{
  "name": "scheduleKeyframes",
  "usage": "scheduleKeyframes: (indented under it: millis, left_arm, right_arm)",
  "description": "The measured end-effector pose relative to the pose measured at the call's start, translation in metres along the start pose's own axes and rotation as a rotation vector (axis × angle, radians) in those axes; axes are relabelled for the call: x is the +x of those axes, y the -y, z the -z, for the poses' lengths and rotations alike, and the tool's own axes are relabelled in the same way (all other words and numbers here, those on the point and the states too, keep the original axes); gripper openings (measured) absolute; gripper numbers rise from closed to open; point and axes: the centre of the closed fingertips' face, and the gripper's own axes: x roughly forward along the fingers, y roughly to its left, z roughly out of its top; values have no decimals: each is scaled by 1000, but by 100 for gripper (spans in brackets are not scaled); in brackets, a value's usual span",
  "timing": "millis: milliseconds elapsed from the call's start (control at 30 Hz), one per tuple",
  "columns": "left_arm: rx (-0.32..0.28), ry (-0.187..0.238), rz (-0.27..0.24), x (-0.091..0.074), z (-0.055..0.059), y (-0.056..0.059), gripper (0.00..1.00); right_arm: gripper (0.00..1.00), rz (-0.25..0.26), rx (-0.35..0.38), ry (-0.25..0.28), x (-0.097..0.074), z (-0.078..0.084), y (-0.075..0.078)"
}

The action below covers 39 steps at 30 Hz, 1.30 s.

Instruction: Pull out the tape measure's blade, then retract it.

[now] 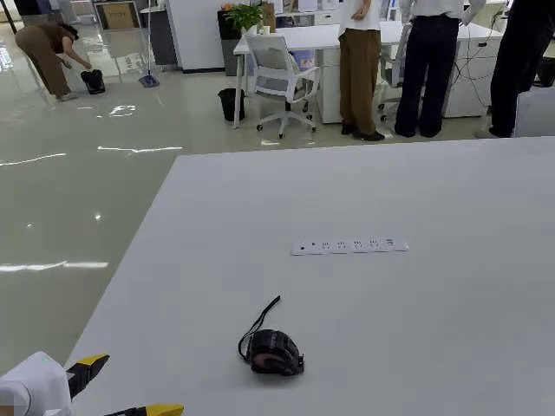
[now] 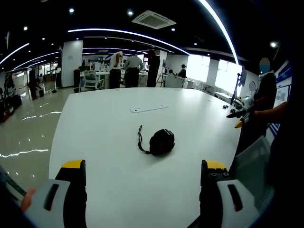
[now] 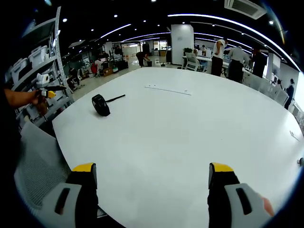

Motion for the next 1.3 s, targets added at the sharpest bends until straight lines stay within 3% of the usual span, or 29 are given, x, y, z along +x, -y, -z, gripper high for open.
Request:
scheduleKeyframes:
  millis: [67,133,300,400,467,633,1033,1233,1300]
  left_arm:
    - [-3,-1,-1,0,0,0,99]
    - [-4,0,-2,0,0,0,99]
    - [-4,2,-2,0,-1,3,99]
    - [-1,-4,0,1,0,5,99]
    - [6,-9,4,2,0,8,99]
    - [10,7,2,6,-1,8,99]
    - [10,-2,21,23,-2,2,99]
    - [9,-19,34,29,-1,-1,99]
    - [56,-40,29,32,2,-3,99]
  right_arm:
    - [100,40,-17,25,0,-4,7]
    - [100,18,-2,25,0,-4,5]
    - [100,22,-19,36,0,-6,7]
    - [100,-10,16,82,0,-13,3]
    - [100,22,-16,58,0,-10,9]
    - [100,46,-41,60,3,-8,16]
    - [100,36,-38,49,12,-16,16]
    - [100,23,-75,30,17,-14,15]
    - [100,18,-82,30,18,-14,16]
